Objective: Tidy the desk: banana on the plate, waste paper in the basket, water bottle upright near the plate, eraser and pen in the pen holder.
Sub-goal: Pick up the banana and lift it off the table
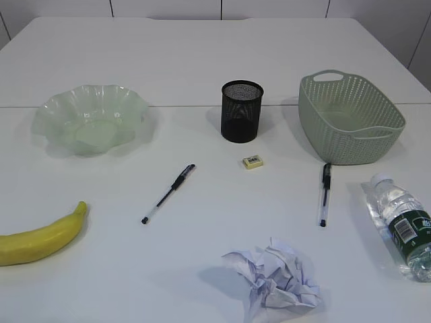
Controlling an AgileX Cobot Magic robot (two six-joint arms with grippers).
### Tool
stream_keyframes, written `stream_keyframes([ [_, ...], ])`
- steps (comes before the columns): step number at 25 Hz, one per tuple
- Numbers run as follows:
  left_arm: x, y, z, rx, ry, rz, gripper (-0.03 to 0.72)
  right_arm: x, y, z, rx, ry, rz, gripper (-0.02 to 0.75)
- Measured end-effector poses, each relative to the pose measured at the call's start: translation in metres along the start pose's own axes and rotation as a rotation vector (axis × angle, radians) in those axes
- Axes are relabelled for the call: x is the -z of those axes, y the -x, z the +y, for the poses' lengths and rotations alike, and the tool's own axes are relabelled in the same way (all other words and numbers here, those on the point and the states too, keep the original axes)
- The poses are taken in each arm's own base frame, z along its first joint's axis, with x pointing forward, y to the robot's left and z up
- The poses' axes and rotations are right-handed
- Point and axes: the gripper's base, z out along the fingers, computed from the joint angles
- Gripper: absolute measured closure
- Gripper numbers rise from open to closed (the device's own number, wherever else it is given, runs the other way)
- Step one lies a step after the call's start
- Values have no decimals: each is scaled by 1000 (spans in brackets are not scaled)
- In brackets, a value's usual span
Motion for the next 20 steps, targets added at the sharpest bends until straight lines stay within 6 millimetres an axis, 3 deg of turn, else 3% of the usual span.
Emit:
stream_keyframes([
  [20,0,0,0,1,-2,0,265,0,0,0,0,0,0,151],
])
